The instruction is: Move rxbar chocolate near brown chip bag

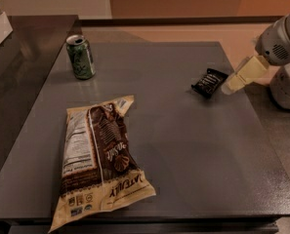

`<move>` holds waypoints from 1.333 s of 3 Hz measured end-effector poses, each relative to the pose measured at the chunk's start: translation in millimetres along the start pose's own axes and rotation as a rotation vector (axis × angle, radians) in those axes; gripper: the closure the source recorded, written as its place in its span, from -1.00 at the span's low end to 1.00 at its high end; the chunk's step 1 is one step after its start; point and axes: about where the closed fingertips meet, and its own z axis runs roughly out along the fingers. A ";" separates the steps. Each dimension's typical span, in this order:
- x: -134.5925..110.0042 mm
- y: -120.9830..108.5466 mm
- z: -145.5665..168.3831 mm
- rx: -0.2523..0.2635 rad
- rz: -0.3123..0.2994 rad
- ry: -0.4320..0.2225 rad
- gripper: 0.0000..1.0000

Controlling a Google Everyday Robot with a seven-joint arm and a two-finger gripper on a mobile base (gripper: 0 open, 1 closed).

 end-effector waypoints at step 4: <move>-5.4 -9.4 107.6 -0.190 0.004 -0.066 -1.00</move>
Offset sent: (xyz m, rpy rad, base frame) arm 0.0740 0.0284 -0.0769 0.1379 0.0674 0.0833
